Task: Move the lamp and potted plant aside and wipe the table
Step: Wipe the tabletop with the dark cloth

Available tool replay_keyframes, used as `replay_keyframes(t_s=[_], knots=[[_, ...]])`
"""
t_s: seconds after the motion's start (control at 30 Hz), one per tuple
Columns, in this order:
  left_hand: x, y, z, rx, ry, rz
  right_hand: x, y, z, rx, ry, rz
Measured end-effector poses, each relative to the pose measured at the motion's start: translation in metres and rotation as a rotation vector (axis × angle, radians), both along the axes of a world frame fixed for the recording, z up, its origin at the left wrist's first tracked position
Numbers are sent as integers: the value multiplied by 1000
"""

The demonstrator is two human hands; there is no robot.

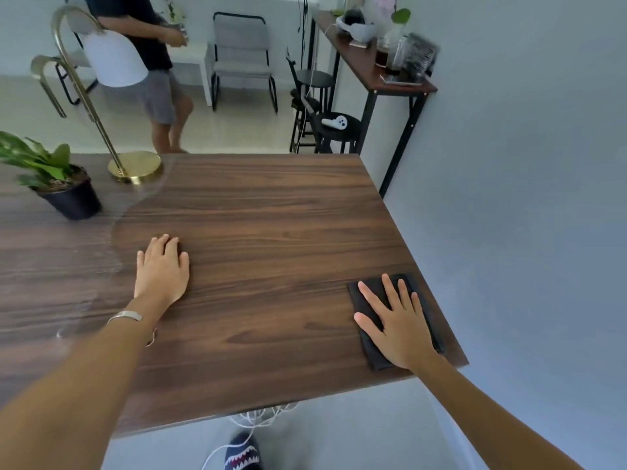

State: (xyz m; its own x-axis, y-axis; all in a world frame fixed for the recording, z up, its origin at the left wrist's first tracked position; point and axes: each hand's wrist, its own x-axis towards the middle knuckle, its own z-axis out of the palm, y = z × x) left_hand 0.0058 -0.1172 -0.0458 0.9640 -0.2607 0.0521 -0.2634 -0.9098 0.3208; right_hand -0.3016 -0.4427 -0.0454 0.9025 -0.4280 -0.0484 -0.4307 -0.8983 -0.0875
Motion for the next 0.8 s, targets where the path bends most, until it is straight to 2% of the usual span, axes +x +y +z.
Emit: replay_keyframes(t_s=[0.13, 0.27, 0.4, 0.63, 0.73, 0.8], knots=[[-22, -20, 16, 122, -92, -60, 0, 0, -2, 4, -7, 6], [-76, -68, 32, -26, -180, -258, 2, 0, -2, 14, -2, 3], [-137, -115, 20, -96, -87, -438, 2, 0, 0, 36, 13, 18], [-161, -122, -5, -56, 31, -420, -12, -7, 14, 74, 52, -4], [-161, -120, 3, -192, 89, -426, -12, -2, 22, 119, 91, -69], [-146, -112, 15, -339, 92, -383, 6, 7, 38, 213, 43, -142]])
